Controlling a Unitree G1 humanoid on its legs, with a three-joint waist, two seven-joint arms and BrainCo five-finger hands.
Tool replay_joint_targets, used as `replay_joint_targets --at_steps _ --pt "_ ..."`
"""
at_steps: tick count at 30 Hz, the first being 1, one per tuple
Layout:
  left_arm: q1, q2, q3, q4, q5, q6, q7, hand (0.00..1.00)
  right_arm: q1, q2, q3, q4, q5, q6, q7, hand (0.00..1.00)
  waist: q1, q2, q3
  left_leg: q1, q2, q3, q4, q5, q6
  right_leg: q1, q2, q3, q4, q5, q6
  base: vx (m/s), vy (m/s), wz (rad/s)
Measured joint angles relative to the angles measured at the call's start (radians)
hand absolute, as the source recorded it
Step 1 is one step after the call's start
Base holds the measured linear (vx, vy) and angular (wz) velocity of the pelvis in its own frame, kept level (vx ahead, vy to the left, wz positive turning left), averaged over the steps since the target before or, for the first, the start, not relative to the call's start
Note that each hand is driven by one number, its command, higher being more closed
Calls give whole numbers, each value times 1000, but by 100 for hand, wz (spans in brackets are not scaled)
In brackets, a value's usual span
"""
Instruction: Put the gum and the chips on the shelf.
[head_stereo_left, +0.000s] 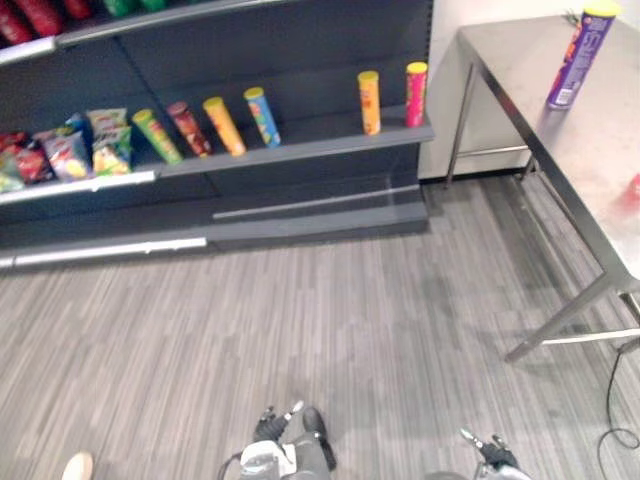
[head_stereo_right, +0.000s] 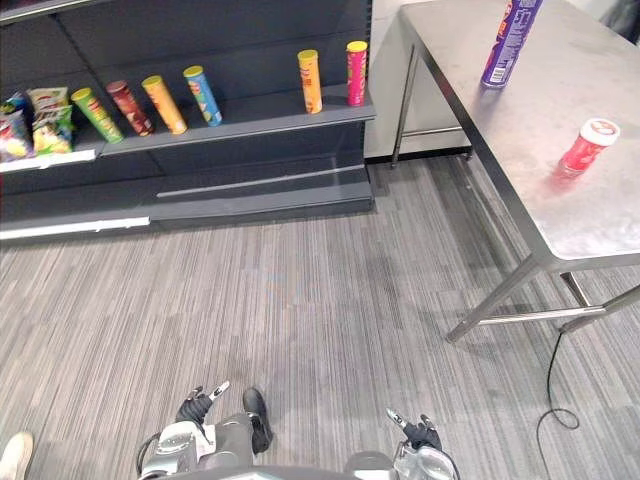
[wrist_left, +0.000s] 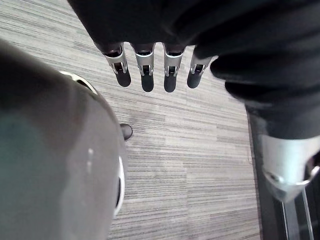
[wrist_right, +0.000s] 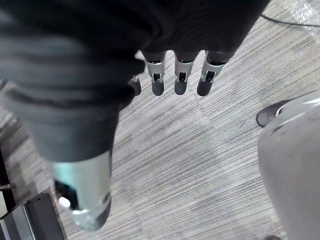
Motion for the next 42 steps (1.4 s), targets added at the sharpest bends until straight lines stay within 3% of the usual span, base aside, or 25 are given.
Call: replay_joint_targets --at_steps 1,2,4,6,8,10,12,15,16,17,18,20,21,23,27,29,30,31,33,35,36,38,39,40,42 --pt "-1 17 -1 4 0 2 1 0 -2 12 9 11 1 1 1 0 -4 -29 -12 0 -18 11 5 -16 3 -2 -21 10 -7 20 7 436 408 -33" --pt "0 39 -6 14 -2 0 3 0 -1 25 17 13 0 0 4 0 -1 -53 -28 1 -23 26 6 -33 7 -21 -28 31 -14 90 1 442 396 -21" --pt "-1 52 0 18 -1 -7 1 0 -12 43 21 40 -12 0 10 0 7 -73 -40 -1 -20 28 49 -49 31 -31 -31 78 -27 197 1 405 352 -28" --pt "-1 60 -1 21 0 -6 1 0 -27 49 32 62 -21 1 14 0 8 -85 -48 -2 -19 34 101 -82 51 -33 -40 94 -48 221 8 316 253 -36" --pt "-1 67 -1 21 1 -6 2 0 -30 41 50 68 -24 1 15 0 18 -84 -56 -6 -12 48 192 -148 42 -28 -57 94 -56 242 15 168 166 -54" --pt "0 61 -20 37 2 -5 2 0 -30 20 57 80 -31 4 28 0 19 -48 -77 -19 -15 57 233 -203 36 -48 -77 117 -54 257 39 107 146 -41" --pt "6 55 -20 38 2 -5 2 0 -30 3 57 81 -31 11 33 0 20 -32 -85 -20 -33 57 220 -230 40 -79 -89 116 -18 258 41 92 128 -4" --pt "12 53 -40 37 1 0 4 0 -22 -18 16 85 -28 11 31 0 14 -37 -84 28 -113 47 145 -258 54 -193 -126 117 256 283 56 147 175 42" --pt "25 54 -41 35 1 3 5 0 -7 -17 -7 86 -22 12 31 0 0 -45 -80 79 -154 22 109 -269 68 -234 -140 115 404 380 53 150 154 61" --pt "29 55 -42 35 1 4 5 0 -3 -17 -11 86 -21 12 31 0 -3 -46 -80 90 -159 20 101 -271 70 -240 -141 115 430 410 52 239 146 64" --pt "44 57 -49 29 1 5 6 0 20 -19 -26 84 -19 12 31 0 -10 -36 -83 148 -174 -7 53 -279 81 -267 -145 114 522 556 60 245 88 39" --pt "50 75 -59 31 4 10 8 0 39 -18 -37 79 -18 10 32 0 -14 -33 -74 220 -185 -19 7 -297 101 -361 -142 86 728 432 26 255 76 22" --pt "56 92 -59 38 5 16 8 0 49 -17 -28 70 -18 12 33 0 -19 -37 -66 273 -187 -20 -29 -299 102 -429 -141 20 830 319 -13 221 39 9" --pt "74 90 -59 39 20 18 6 0 72 -6 -28 60 -17 9 34 0 -38 -30 -62 356 -175 -16 -84 -292 90 -520 -116 -100 831 200 -45 370 -3 10" --pt "48 58 -58 38 20 17 5 0 80 -10 -30 36 -17 11 40 0 -60 -4 -41 450 -125 13 -138 -322 48 -629 -36 -243 488 178 -42 372 -136 -6" --pt "14 39 -60 38 19 15 5 0 93 -5 -30 32 -17 11 38 0 -57 -11 -32 494 -113 28 -161 -346 16 -629 -9 -272 199 246 -28 406 -211 -6" --pt "-8 32 -60 39 19 15 5 0 100 7 -32 29 -13 12 39 0 -60 -19 -24 527 -109 30 -169 -368 -10 -611 -4 -281 83 408 -47 524 -226 -16" --pt "-36 -1 -66 47 21 13 2 0 94 -2 -46 24 -10 12 40 0 -58 5 -19 539 -90 58 -178 -350 -19 -607 30 -302 90 386 -114 508 -205 -14" --pt "-78 -27 -86 36 22 3 -1 0 86 13 -74 -4 -10 11 40 0 -57 1 -2 553 -87 105 -179 -281 -46 -646 15 -336 211 320 -124 425 -231 -24" --pt "-97 -52 -96 37 24 3 -3 0 87 19 -67 -22 -10 11 44 0 -54 -9 4 587 -87 161 -172 -241 -81 -661 -37 -481 319 245 -143 360 -278 -51" --pt "-93 -55 -109 37 35 3 -9 0 93 34 -71 -41 -11 8 45 0 -61 -18 -1 615 -93 173 -157 -234 -89 -633 -40 -502 329 125 -165 443 -294 -54" --pt "-94 -54 -139 36 53 4 -13 0 91 34 -82 -45 -10 10 45 0 -74 -11 -3 620 -64 172 -74 -230 -99 -613 -42 -528 380 43 -165 446 -258 -42" --pt "-94 -47 -165 28 53 5 -14 0 90 36 -89 -49 -11 14 46 0 -85 -10 -3 567 -15 146 90 -233 -118 -583 -39 -550 383 23 -177 293 -178 -41" --pt "-91 -48 -175 15 50 5 -17 0 90 34 -94 -58 -10 14 41 0 -86 2 -5 467 46 82 369 -196 -166 -556 1 -520 371 16 -189 279 -168 -56" --pt "-73 -56 -172 0 46 5 -21 0 79 18 -82 -83 -9 12 33 0 -81 41 -11 353 76 29 654 -181 -182 -530 70 -476 331 15 -192 292 -110 -103"
